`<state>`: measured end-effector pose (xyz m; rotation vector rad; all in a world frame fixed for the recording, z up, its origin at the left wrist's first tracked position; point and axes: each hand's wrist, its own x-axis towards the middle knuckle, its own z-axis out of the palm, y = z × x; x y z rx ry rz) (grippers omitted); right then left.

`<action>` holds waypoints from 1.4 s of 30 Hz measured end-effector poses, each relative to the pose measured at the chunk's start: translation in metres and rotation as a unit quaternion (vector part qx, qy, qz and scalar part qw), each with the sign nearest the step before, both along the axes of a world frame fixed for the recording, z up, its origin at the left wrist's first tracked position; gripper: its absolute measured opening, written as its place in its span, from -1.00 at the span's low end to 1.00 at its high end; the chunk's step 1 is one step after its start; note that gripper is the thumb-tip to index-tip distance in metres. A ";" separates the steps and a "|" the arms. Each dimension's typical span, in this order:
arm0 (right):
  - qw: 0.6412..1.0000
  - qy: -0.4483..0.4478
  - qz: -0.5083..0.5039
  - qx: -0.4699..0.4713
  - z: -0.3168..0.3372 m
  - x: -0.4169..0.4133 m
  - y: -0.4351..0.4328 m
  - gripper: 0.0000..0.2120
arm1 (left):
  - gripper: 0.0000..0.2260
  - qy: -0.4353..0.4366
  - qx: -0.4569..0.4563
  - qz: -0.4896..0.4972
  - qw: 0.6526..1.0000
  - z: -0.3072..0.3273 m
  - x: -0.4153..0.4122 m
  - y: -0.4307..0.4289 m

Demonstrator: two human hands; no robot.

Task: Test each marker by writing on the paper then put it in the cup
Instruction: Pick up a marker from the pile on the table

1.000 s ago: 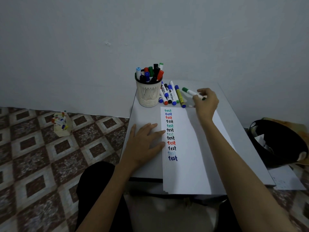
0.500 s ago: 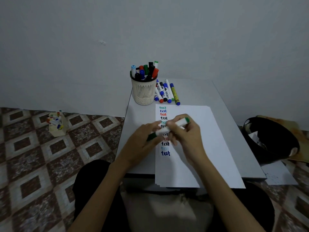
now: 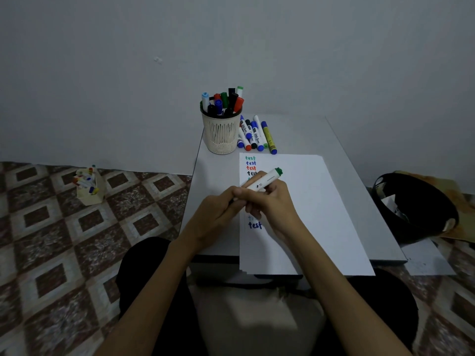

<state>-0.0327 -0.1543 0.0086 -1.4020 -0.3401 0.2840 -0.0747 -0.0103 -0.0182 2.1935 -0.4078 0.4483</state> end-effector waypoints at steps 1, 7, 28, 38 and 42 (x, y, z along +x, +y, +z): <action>1.000 0.001 0.005 0.003 0.000 0.000 0.000 -0.82 | -0.91 0.000 -0.005 0.000 1.000 0.000 0.000 0.000; 0.999 0.018 0.017 0.036 -0.005 0.002 0.001 -0.88 | -0.82 -0.010 -0.025 -0.005 1.000 -0.003 0.000 0.001; 0.988 0.000 -0.081 0.134 0.003 0.001 -0.036 -0.91 | -0.74 -0.006 0.094 0.111 0.989 -0.011 0.011 0.010; 0.997 0.013 -0.072 -0.002 -0.020 -0.025 -0.026 -0.70 | -0.58 0.012 0.191 0.126 0.973 -0.017 0.001 0.006; 0.996 -0.014 -0.075 -0.049 -0.027 -0.027 -0.025 -0.75 | -0.56 0.012 0.196 0.132 0.972 -0.016 0.001 0.006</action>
